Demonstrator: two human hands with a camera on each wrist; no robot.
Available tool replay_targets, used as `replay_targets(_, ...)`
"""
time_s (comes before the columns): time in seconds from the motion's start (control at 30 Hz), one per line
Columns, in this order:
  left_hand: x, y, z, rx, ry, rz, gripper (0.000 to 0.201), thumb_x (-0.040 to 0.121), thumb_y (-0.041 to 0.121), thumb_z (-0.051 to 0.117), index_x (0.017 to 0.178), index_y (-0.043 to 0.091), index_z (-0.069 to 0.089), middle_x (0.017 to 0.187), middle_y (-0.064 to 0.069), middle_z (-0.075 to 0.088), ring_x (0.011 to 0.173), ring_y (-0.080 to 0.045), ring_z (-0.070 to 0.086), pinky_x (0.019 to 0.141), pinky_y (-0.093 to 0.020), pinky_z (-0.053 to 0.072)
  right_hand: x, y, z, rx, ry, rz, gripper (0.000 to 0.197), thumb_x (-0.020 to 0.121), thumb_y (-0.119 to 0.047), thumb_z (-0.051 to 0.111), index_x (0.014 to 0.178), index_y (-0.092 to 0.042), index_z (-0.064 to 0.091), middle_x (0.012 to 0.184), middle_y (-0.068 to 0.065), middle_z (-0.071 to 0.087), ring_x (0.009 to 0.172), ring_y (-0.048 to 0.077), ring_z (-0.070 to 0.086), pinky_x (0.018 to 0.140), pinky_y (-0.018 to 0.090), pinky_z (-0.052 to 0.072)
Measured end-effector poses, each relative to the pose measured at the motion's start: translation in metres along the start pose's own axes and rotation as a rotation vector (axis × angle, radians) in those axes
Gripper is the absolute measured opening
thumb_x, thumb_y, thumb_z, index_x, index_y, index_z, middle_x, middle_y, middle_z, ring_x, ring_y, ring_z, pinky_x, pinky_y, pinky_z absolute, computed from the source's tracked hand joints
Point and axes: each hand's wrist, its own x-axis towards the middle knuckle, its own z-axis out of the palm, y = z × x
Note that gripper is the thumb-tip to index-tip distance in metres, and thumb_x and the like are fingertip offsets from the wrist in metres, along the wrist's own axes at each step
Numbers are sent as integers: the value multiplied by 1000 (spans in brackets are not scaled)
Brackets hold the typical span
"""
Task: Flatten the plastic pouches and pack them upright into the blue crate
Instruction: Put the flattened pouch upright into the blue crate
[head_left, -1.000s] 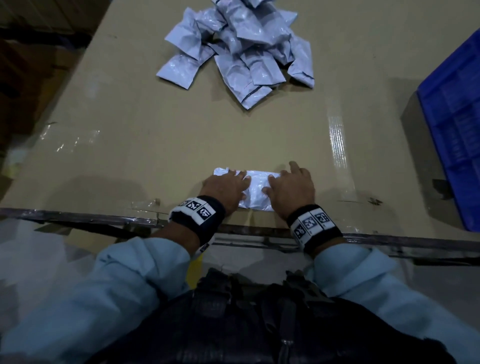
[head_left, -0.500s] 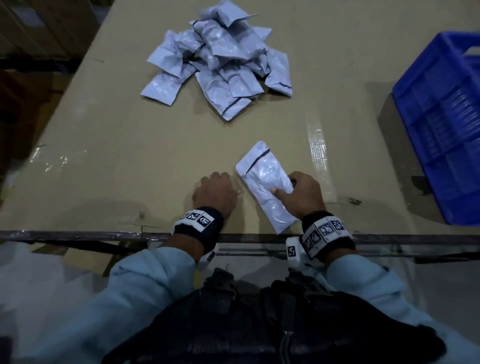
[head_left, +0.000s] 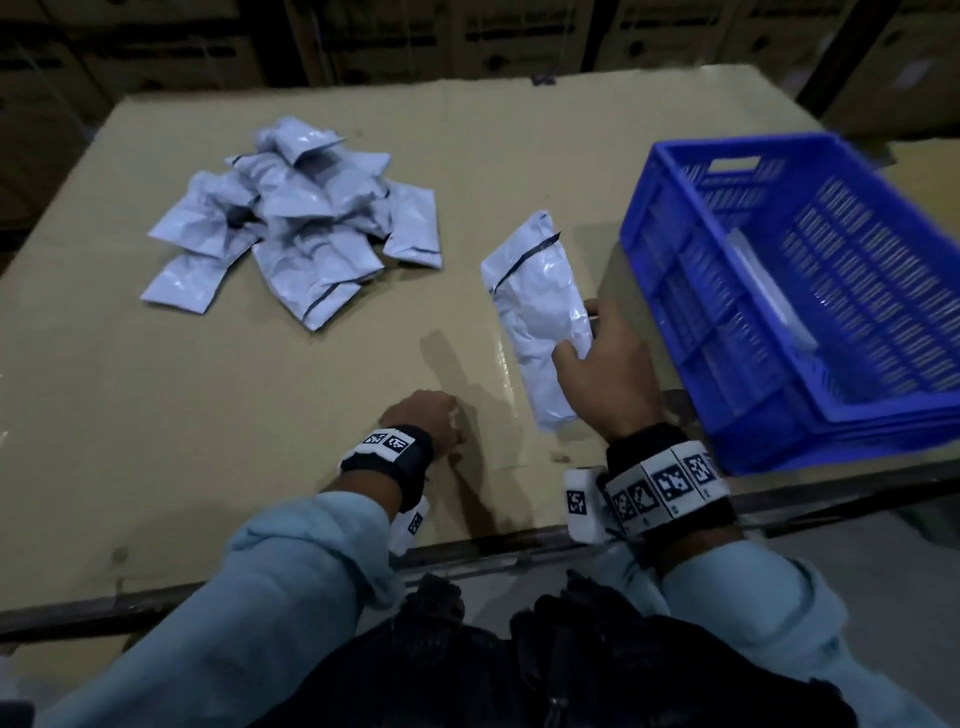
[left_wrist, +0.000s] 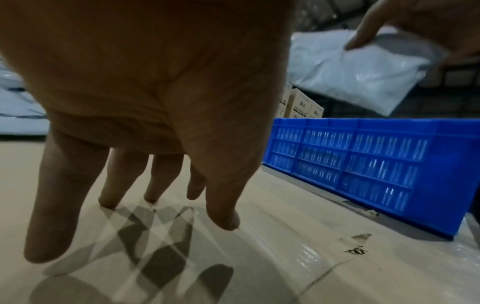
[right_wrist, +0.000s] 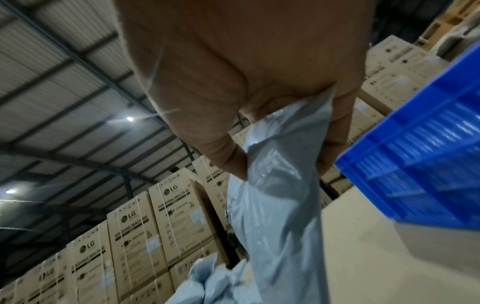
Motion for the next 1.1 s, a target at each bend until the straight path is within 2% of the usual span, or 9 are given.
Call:
replay_targets(0.2, 41, 48, -15, 27, -34, 16, 29, 90, 37, 64, 115, 23, 71, 115, -4, 72, 97, -28, 67, 76, -33, 53, 51, 8, -72, 31, 133, -105, 23, 89, -20, 64, 110, -26, 54, 90, -17, 61, 81, -1, 59, 57, 9, 36)
replay_targets(0.27, 53, 65, -18, -5, -18, 60, 28, 93, 36, 66, 111, 15, 72, 116, -7, 72, 101, -29, 65, 85, -35, 53, 67, 15, -93, 50, 150, -119, 25, 90, -20, 65, 112, -25, 56, 91, -16, 63, 82, -1, 59, 59, 9, 38)
replay_targets(0.33, 60, 82, -19, -34, 0, 86, 38, 92, 37, 69, 121, 11, 67, 123, -10, 68, 113, -31, 62, 95, -39, 51, 81, 21, -113, 43, 166, -155, 25, 90, -20, 65, 114, -24, 58, 90, -15, 64, 81, 0, 60, 61, 12, 40)
replay_targets(0.43, 71, 110, -20, -13, -2, 122, 43, 88, 31, 72, 127, 14, 63, 129, -9, 64, 115, -30, 61, 97, -41, 52, 103, 28, -146, -32, 201, -205, 23, 91, -21, 66, 113, -20, 58, 85, -12, 63, 73, 3, 59, 59, 10, 37)
replay_targets(0.53, 83, 136, -20, 31, -45, 135, 61, 85, 21, 76, 141, 15, 52, 144, -10, 50, 125, -31, 55, 102, -41, 50, 129, 36, -181, -75, 232, -193, 21, 92, -24, 64, 113, -21, 59, 89, -5, 67, 76, 11, 63, 57, 19, 41)
replay_targets(0.63, 94, 153, -8, 178, -108, 148, 97, 77, 29, 88, 155, 13, 33, 161, -14, 27, 139, -35, 44, 111, -40, 43, 159, 57, -211, -157, 311, -160, 24, 89, -25, 60, 112, -17, 59, 97, 8, 68, 86, 29, 63, 65, 32, 45)
replay_targets(0.8, 107, 155, 8, 173, -151, 48, 141, 64, 27, 97, 161, 19, -5, 170, -13, -5, 151, -43, 23, 115, -56, 37, 208, 103, -234, -305, 231, 99, 22, 87, -14, 56, 109, -9, 57, 107, 16, 64, 98, 38, 60, 75, 40, 47)
replay_targets(0.9, 104, 140, 10, 107, -104, 22, 146, 58, 38, 99, 159, 23, -6, 167, -17, -12, 150, -39, 27, 114, -56, 39, 222, 126, -236, -449, 222, 209, 25, 88, -13, 61, 111, -6, 54, 116, 22, 63, 105, 42, 61, 77, 43, 48)
replay_targets(1.1, 92, 134, 8, 27, -89, 10, 137, 69, 41, 93, 163, 20, -3, 168, -19, -15, 153, -35, 22, 121, -42, 31, 222, 190, -229, -580, 179, 393, 49, 85, -14, 75, 126, 0, 51, 124, 28, 62, 114, 47, 62, 86, 52, 54)
